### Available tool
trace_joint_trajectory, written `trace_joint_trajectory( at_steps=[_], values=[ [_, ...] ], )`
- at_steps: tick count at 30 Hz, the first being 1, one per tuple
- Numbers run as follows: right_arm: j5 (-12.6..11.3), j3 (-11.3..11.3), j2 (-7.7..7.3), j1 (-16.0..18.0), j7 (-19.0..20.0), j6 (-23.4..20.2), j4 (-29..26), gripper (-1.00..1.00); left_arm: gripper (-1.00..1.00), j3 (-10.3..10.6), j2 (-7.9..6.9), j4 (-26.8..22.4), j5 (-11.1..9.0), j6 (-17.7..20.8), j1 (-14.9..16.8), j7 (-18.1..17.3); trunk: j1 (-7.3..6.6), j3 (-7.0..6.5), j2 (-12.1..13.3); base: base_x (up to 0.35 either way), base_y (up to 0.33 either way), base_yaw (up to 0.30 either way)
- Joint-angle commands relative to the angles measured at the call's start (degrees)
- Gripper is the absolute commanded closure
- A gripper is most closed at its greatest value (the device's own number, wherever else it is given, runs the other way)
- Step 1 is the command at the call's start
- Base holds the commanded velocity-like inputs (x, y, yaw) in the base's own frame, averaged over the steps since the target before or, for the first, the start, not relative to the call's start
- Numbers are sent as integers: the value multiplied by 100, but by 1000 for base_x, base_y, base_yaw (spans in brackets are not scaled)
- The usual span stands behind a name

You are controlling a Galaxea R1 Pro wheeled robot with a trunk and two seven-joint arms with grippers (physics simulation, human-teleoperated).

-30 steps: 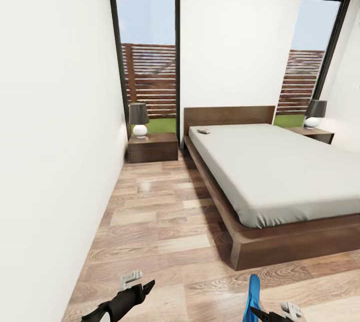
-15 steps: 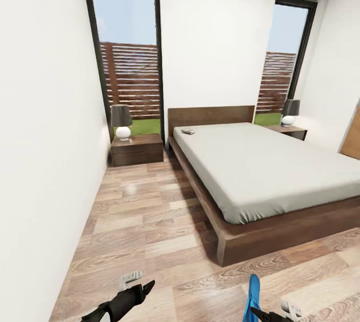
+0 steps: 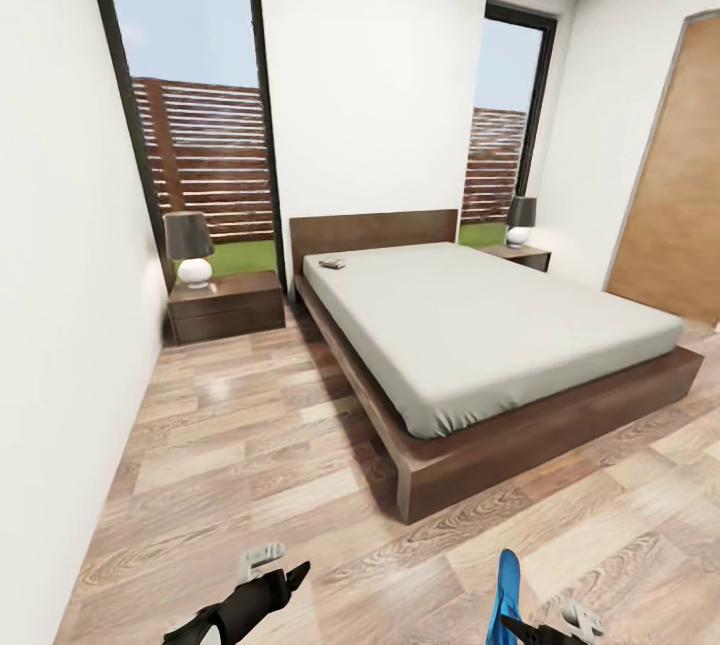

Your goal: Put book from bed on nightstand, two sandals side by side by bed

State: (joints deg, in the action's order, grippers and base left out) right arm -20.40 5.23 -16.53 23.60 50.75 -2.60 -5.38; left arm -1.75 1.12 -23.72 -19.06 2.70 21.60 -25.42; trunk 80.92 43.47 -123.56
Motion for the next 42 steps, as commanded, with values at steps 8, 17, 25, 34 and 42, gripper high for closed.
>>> trace_joint_trajectory(
  at_steps=[8,17,25,34,42],
  values=[
    [18,55,1,4,23,-27,2,100,-100,-18,3,7,-37,29,2,-28,-1,6,-3,0,0,-300],
    [18,56,1,4,23,-29,2,100,-100,-18,3,8,-42,29,2,-34,-1,6,-3,0,0,-300],
    [18,55,1,4,23,-25,2,100,-100,-15,6,8,-45,29,2,-27,-45,-30,78,0,0,-296],
    [18,57,1,4,23,-29,2,100,-100,-13,8,8,-45,29,2,-26,-243,-192,439,0,0,-292],
    [18,56,1,4,23,-28,2,100,-100,-13,11,8,-45,29,2,-26,-418,-335,759,0,0,-291]
  ],
)
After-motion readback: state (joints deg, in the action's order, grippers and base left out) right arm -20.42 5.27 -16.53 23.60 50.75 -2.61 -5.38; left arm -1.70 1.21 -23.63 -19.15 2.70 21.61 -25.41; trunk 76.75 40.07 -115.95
